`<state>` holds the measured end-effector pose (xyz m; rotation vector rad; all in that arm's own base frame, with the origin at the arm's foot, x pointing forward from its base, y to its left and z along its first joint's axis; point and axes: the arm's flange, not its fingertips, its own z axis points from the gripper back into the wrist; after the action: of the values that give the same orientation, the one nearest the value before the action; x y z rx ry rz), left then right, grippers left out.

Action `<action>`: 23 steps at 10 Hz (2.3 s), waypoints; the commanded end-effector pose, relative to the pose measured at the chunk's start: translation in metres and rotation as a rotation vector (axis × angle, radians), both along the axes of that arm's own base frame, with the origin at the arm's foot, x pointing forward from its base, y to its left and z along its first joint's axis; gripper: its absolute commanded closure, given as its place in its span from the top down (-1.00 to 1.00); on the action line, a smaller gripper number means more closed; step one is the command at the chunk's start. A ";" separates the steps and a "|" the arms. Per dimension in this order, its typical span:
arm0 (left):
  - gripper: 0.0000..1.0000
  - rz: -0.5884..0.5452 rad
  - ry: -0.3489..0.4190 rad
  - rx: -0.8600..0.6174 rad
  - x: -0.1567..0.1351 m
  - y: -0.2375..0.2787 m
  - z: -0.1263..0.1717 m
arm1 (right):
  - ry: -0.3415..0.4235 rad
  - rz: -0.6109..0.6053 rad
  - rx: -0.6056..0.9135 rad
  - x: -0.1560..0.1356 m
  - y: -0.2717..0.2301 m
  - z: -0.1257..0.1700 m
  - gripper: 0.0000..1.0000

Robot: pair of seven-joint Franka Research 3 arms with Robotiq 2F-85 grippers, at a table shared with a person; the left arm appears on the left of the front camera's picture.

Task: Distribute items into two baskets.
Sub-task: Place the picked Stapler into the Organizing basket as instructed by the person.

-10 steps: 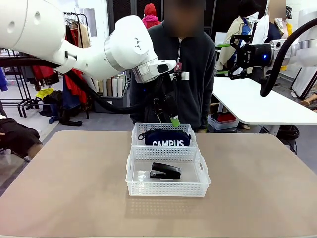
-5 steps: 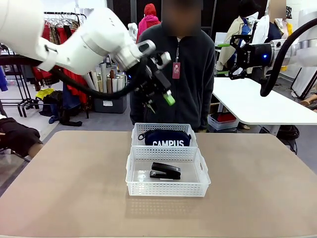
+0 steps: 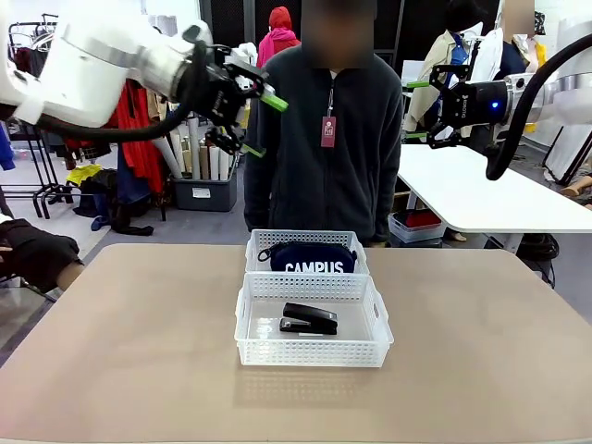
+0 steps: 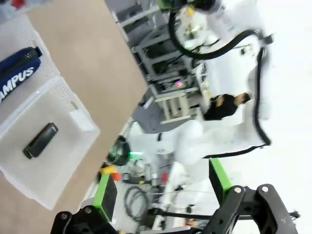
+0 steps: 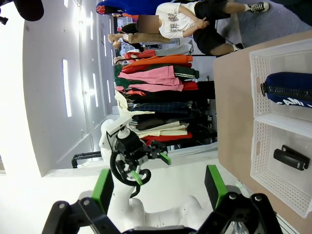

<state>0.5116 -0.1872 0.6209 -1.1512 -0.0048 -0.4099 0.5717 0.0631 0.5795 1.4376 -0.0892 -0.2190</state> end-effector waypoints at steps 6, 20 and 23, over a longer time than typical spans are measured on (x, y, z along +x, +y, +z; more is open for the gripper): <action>1.00 0.244 0.236 -0.154 0.001 0.088 0.005 | 0.006 -0.007 0.001 -0.001 0.002 0.004 1.00; 1.00 0.285 0.194 -0.380 0.045 0.179 -0.011 | 0.006 -0.007 0.001 -0.001 0.002 0.004 1.00; 1.00 0.300 0.205 -0.361 0.046 0.174 -0.015 | 0.006 -0.007 0.001 -0.001 0.002 0.004 1.00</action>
<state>0.5608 -0.0124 0.6005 -1.5186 -0.0643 -0.0066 0.5717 0.0630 0.5796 1.4376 -0.0894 -0.2190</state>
